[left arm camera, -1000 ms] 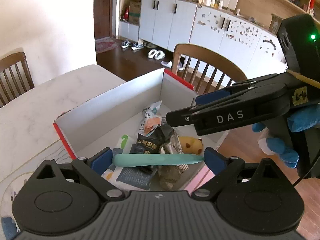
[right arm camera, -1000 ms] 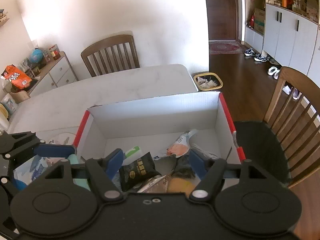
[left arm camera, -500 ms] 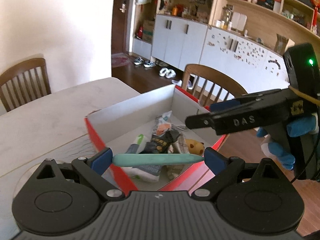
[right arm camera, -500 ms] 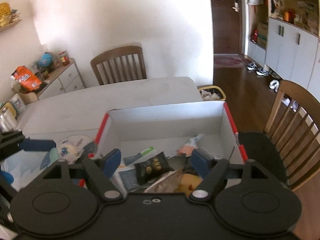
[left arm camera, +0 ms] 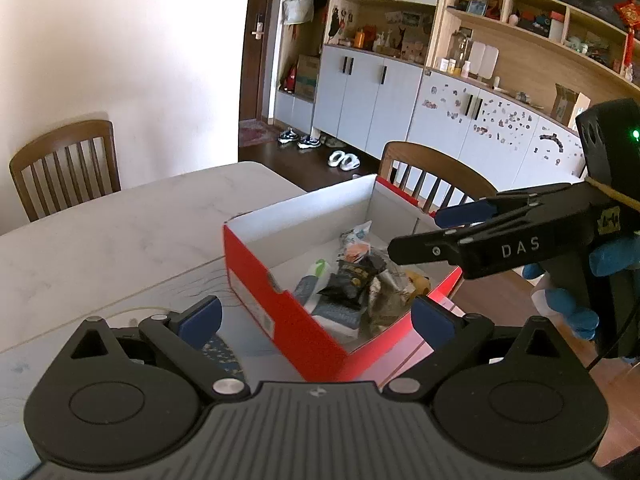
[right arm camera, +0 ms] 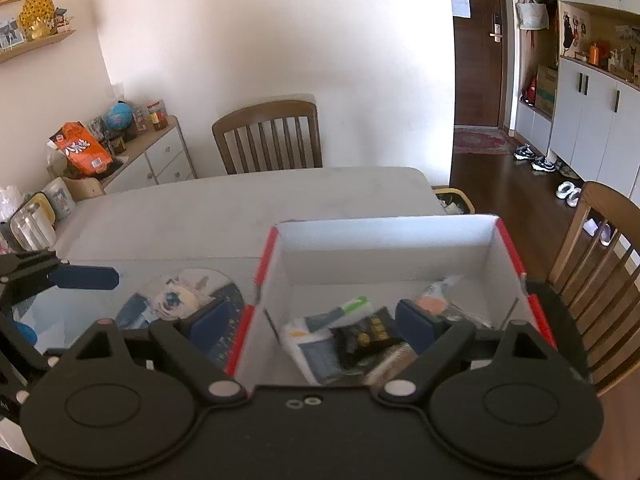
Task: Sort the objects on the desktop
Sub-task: 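Move both tools back to the turntable, over the blue bar and blueberry bread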
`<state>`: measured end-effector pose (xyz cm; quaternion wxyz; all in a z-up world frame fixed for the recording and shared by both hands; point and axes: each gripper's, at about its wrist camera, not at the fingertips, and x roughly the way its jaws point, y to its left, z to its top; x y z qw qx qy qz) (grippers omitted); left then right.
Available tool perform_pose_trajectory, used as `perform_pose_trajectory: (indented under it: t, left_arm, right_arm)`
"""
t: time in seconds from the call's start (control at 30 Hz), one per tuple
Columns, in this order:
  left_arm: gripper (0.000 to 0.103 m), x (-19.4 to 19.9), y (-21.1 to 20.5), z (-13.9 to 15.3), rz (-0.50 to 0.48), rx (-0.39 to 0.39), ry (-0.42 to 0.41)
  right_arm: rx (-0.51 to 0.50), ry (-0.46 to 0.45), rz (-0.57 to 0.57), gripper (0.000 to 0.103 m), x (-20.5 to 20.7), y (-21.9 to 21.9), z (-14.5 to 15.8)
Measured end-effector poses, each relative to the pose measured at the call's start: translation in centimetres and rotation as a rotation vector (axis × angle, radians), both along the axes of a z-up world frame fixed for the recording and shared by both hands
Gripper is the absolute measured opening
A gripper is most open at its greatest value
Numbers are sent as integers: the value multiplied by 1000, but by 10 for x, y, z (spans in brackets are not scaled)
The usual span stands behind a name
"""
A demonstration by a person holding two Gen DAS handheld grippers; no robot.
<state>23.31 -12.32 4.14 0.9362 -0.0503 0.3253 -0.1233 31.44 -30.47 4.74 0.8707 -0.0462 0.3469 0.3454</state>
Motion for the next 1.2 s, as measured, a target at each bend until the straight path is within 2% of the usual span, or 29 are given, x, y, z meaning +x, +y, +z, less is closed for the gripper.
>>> perform_pose_trajectory:
  t: [0.23, 0.53, 0.77, 0.93, 1.2]
  left_arm:
    - [103, -15, 36, -11, 19, -8, 2]
    - [103, -39, 88, -39, 53, 25, 18]
    - [103, -50, 116, -63, 60, 48, 44]
    - [103, -50, 134, -84, 80, 54, 68]
    - [103, -43, 152, -114, 97, 74, 85]
  right_arm:
    - [-21, -13, -5, 92, -13, 35, 1]
    - [-32, -26, -16, 92, -25, 66, 4]
    - [-36, -27, 29, 92, -39, 105, 4]
    - [-51, -36, 83, 92, -44, 142, -4]
    - [-91, -25, 129, 92, -39, 188, -35]
